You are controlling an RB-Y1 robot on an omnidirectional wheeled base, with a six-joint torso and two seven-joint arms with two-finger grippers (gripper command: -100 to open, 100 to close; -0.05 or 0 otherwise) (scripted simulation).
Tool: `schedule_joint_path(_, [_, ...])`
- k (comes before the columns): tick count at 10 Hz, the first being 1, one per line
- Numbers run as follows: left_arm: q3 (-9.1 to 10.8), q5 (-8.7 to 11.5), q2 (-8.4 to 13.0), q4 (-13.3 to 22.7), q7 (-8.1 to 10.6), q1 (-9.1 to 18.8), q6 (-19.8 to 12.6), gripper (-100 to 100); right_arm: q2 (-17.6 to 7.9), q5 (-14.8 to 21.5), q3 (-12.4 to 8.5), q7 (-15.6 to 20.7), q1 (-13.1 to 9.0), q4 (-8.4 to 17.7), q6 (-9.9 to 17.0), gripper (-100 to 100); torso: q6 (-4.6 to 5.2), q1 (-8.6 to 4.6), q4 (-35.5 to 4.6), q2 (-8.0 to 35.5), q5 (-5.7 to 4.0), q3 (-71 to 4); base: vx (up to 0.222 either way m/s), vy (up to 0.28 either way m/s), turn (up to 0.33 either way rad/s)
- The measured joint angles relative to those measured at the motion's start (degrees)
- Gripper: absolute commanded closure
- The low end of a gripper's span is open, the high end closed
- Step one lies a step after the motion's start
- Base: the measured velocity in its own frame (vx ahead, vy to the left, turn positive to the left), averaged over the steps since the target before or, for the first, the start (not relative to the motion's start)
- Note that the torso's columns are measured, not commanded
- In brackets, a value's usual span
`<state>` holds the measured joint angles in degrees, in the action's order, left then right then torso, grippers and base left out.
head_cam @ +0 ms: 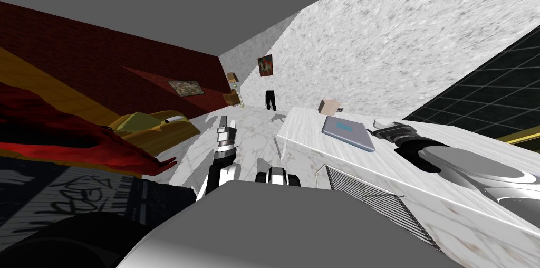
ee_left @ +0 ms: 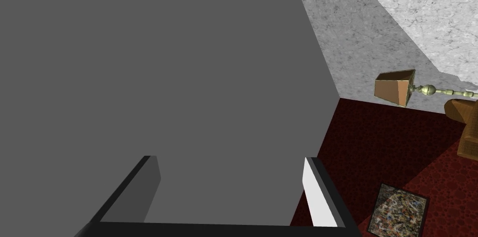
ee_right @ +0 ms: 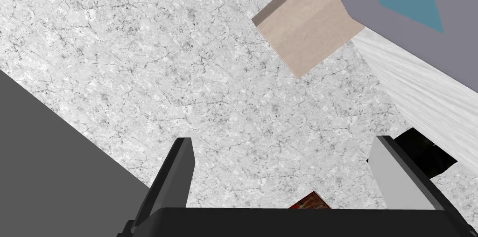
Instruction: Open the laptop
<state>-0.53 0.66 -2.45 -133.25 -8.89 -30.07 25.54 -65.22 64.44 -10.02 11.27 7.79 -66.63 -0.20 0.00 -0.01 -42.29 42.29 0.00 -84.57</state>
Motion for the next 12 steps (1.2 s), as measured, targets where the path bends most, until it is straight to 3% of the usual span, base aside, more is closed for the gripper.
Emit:
schedule_joint_path(7, [0.00, 0.0, 0.0, 0.0, 0.00, 0.0, 0.0, 0, 2.2, 5.3, 2.3, 5.5, 0.2, -0.4, 10.0, -100, 0.00, 0.00, 0.0, 0.0, 0.00, 0.0, -0.003, 0.017, 0.031])
schedule_joint_path(12, [0.00, 0.0, 0.0, 0.0, 0.00, 0.0, 0.0, 0, 4.4, 9.3, 3.2, 9.0, -0.1, 0.0, 15.5, -100, 0.00, -0.01, 0.0, 0.0, 0.00, 0.0, -0.001, 0.013, 0.023])
